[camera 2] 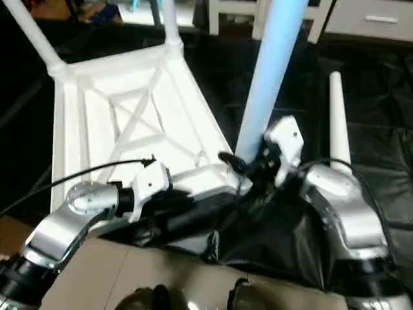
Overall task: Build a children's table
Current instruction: Rotate leg to tighten
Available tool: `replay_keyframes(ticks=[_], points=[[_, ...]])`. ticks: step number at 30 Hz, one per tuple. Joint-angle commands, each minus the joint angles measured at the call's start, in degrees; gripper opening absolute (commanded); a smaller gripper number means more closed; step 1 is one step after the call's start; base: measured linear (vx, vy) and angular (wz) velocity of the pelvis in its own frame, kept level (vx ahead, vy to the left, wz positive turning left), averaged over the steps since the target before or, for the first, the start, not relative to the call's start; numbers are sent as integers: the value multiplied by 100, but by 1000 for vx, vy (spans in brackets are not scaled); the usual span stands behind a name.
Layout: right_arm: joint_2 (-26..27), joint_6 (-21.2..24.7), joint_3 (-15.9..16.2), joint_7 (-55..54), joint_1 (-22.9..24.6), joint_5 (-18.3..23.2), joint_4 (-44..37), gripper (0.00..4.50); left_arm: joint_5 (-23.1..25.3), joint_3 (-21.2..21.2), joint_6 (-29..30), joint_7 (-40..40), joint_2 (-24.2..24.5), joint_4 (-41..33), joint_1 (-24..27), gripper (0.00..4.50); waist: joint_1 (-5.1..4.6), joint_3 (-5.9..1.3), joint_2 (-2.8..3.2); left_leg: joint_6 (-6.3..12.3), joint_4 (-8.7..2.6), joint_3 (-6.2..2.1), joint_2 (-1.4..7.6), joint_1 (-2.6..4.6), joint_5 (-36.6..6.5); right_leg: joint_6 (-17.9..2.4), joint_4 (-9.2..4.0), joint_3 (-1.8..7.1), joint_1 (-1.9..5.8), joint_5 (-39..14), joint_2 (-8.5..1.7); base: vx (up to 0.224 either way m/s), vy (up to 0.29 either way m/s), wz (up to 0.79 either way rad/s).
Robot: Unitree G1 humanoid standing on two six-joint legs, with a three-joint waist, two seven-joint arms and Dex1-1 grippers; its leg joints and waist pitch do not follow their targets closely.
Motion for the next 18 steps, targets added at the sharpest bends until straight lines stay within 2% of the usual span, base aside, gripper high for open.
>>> replay_keyframes(ticks=[1,3,4,5,7,9,12,13,18], points=[[-182,63,-2,117,132,-54,-118,350,-217,-1,-175,-227,49,-141,113,0,12,-492,-96,1016,-287,-45,192,107,-592,-1594,-201,104,363,-740,-24,0,0,0],[-237,92,64,234,180,-52,-66,350,-211,-12,-195,-256,57,-114,95,0,17,-481,-98,944,-299,-48,195,107,-713,-1545,-216,106,361,-921,-23,0,0,0],[-236,92,77,261,188,-58,-28,350,-211,-15,-191,-266,59,-111,91,0,16,-474,-95,840,-314,-55,197,113,-873,-1483,-235,105,352,-1136,-24,0,0,0],[-236,92,77,261,188,-58,-28,333,-211,-15,-191,-266,59,-111,91,0,13,-472,-97,807,-318,-55,198,116,-915,-1466,-242,107,347,-1181,-22,0,0,0],[-213,146,59,274,194,-8,12,333,-219,-17,-174,-274,73,-128,92,0,15,-476,-102,747,-322,-56,198,124,-970,-1444,-244,112,342,-1202,-19,0,0,0],[-208,155,48,268,200,-9,36,304,-224,-20,-169,-277,79,-134,90,0,12,-482,-111,735,-320,-58,197,119,-962,-1441,-239,114,345,-1147,-17,0,0,0],[-201,141,28,251,211,-26,87,288,-229,-19,-162,-292,91,-141,88,0,14,-492,-113,788,-305,-60,186,106,-837,-1460,-218,115,357,-992,-22,0,0,0],[-203,151,22,252,218,-20,91,264,-233,-12,-161,-305,97,-144,92,0,13,-490,-114,798,-305,-61,187,103,-824,-1460,-218,115,358,-992,-23,0,0,0],[-178,293,8,220,246,11,64,234,-228,-19,-143,-335,113,-150,112,0,11,-499,-108,820,-296,-65,186,100,-798,-1473,-215,110,361,-1026,-23,0,0,0]])
